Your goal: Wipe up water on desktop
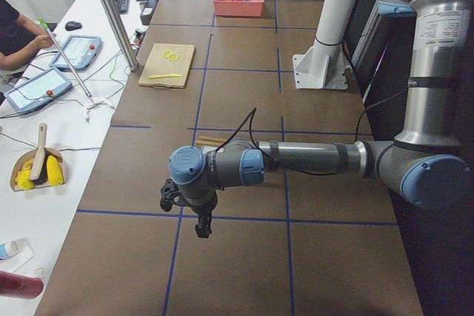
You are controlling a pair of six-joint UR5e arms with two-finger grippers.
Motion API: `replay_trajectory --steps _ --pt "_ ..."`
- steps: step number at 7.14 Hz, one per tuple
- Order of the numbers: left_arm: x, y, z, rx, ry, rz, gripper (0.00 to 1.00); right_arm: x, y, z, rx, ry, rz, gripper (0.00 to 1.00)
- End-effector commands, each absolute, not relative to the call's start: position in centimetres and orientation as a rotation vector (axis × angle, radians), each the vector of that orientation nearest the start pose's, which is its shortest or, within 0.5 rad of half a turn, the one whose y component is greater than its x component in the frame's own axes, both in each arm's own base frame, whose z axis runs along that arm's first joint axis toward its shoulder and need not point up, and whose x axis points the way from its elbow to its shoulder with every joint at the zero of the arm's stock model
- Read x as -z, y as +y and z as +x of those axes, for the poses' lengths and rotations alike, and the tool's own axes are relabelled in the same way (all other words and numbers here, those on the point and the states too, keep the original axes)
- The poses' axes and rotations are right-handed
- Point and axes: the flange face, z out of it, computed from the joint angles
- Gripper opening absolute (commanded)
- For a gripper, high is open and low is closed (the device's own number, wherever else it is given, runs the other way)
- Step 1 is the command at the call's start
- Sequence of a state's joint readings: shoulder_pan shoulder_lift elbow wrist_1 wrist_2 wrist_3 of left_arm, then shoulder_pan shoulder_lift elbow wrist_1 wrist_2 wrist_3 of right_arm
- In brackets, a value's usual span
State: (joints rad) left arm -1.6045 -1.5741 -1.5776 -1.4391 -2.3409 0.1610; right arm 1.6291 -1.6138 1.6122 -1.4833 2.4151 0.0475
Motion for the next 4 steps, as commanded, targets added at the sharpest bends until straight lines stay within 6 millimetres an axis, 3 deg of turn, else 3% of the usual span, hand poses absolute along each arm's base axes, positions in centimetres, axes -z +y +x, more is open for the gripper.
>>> replay_trajectory --steps 1,4 --pt "-66.56 -48.21 -8.03 -0.075 0.777 -0.038 1.00 -64.43 -47.55 8.66 -0.062 -0.844 0.087 1.00" --pt "-66.34 -48.32 -7.74 -0.072 0.807 -0.036 1.00 -64.33 -47.56 8.66 -0.063 -0.844 0.089 1.00"
